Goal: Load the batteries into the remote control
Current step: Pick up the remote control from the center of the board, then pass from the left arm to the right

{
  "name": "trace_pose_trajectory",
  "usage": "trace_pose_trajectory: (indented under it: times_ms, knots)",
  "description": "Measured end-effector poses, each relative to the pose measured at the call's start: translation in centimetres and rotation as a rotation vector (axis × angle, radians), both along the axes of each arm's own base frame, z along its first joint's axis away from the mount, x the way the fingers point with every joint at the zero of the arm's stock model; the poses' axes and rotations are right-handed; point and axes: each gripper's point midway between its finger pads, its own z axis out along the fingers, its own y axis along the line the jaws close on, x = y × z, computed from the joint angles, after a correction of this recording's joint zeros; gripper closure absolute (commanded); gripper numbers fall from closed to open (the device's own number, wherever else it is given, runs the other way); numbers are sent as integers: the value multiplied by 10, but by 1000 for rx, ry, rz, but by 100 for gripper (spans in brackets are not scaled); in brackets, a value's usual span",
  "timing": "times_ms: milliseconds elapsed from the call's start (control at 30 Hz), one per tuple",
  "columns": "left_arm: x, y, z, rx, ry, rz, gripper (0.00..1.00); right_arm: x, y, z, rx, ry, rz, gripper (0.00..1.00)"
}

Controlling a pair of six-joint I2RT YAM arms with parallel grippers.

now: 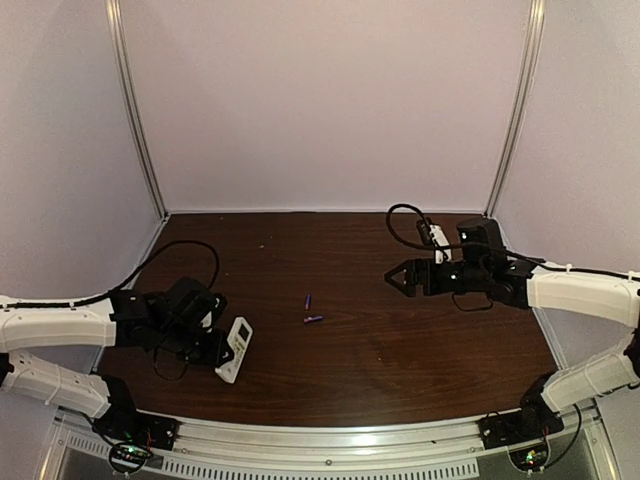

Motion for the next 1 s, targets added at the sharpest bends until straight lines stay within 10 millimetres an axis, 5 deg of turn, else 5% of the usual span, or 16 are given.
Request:
trace_pose_trajectory:
  times_ms: [200,400,533,767,1000]
  knots:
    - [14,-30,36,-77,-113,-131,100,-13,12,17,117,51,50,0]
    - [26,-104,105,-81,-376,-408,100,-35,29,31,253,159,138,0]
    - [25,-141,126,11,-539,-549,100,-47,29,41,292,206,155,0]
    - [24,-154,119,320,-766,-712,100,-60,32,62,403,310,157,6]
    - [30,-158,145,484,-967,-750,100,-68,37,61,509,443,148,15]
